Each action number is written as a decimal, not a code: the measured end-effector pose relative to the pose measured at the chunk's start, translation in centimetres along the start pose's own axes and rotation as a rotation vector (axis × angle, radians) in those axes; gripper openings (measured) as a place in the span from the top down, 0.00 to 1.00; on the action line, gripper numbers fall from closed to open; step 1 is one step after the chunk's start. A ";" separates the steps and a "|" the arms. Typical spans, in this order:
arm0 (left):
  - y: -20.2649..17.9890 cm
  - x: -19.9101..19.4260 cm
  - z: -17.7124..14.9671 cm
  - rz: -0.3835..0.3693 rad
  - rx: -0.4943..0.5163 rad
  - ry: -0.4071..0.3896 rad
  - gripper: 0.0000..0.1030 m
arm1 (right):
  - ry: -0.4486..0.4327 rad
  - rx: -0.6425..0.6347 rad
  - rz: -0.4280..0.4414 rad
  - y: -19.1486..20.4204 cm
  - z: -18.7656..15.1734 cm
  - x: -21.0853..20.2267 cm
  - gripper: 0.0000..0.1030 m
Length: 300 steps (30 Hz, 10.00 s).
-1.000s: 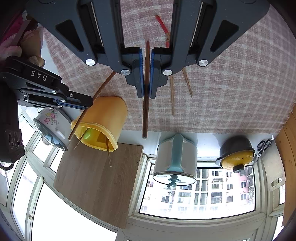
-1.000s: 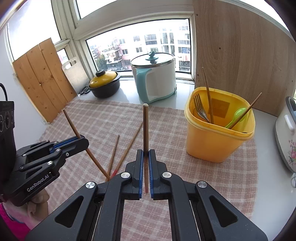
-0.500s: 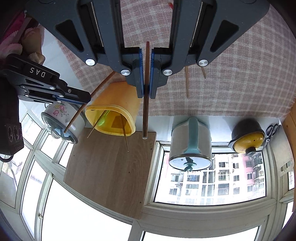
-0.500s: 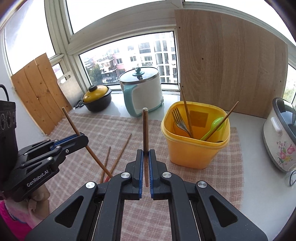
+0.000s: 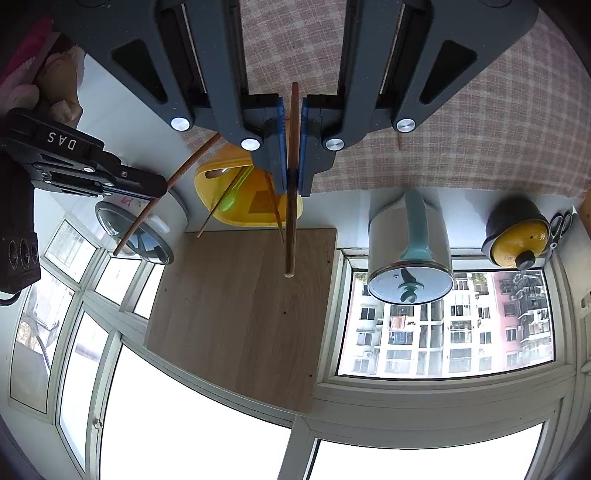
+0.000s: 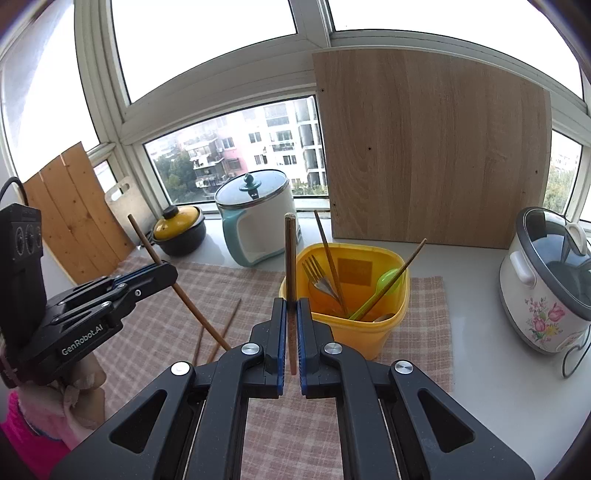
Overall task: Organize utensils
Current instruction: 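Lift and carry the chopsticks upright with both tools over the yellow container, then lower the chopsticks into the container and open both grippers releasing them, then move both tools back over the last two chopsticks on the cloth, then close the left gripper on a chopstick while the right gripper grasps the other chopstick, then lift and carry both chopsticks upright with both tools over the yellow container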
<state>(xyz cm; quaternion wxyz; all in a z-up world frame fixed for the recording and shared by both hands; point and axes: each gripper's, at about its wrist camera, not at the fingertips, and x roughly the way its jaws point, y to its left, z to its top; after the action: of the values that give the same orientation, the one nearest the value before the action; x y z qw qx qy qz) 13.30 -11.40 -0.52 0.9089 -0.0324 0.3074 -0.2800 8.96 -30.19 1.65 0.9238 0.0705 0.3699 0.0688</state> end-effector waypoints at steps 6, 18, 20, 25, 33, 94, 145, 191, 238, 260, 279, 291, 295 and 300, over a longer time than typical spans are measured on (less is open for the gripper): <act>-1.1 0.2 2.1 -0.015 0.017 -0.038 0.97 | -0.040 0.007 -0.013 -0.9 1.4 -1.2 0.96; -2.7 0.5 5.5 -0.036 0.038 -0.094 0.97 | -0.103 0.019 -0.035 -2.3 3.4 -3.0 0.96; -3.0 0.6 6.0 -0.040 0.040 -0.100 0.97 | -0.114 0.017 -0.042 -2.4 3.9 -3.2 0.96; -3.8 1.4 7.0 -0.037 0.049 -0.111 0.97 | -0.136 0.009 -0.056 -2.6 5.0 -3.2 0.96; -3.8 3.9 7.5 -0.012 0.046 -0.093 0.97 | -0.129 0.007 -0.081 -3.6 6.1 -1.1 0.96; -2.4 6.1 4.3 -0.019 0.022 0.020 0.86 | -0.014 0.043 -0.160 -6.4 4.4 4.4 0.65; 14.1 3.3 -12.3 0.163 -0.295 0.333 0.72 | 0.116 -0.017 -0.052 3.9 -6.2 3.4 0.29; 16.8 9.4 -14.2 0.269 -0.275 0.394 0.95 | 0.568 0.026 0.035 10.5 -4.8 26.7 0.68; 18.6 6.4 -14.8 0.242 -0.390 0.374 0.96 | 0.575 -0.191 0.045 11.4 -6.3 24.5 0.95; 12.3 -0.3 -11.4 0.177 -0.289 0.212 0.96 | 0.348 -0.097 0.122 8.5 -5.9 14.2 0.96; 6.3 -2.3 -8.4 0.075 -0.193 0.117 0.96 | 0.180 -0.119 0.070 7.2 -5.0 6.5 0.96; 3.3 -2.8 -6.0 0.050 -0.124 0.059 0.96 | 0.112 -0.104 0.042 5.7 -3.9 3.4 0.96; 2.3 -2.6 -5.1 0.040 -0.103 0.044 0.96 | 0.089 -0.095 0.034 5.0 -3.3 2.5 0.96; 1.5 -2.4 -3.8 0.023 -0.083 0.027 0.96 | 0.061 -0.075 0.025 3.8 -2.5 1.5 0.96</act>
<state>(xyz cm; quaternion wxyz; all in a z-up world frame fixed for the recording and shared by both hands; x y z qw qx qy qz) 10.24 -8.42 -2.67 0.9057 -0.0631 0.3312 -0.2571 8.00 -26.00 -0.50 0.9133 0.0382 0.3939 0.0963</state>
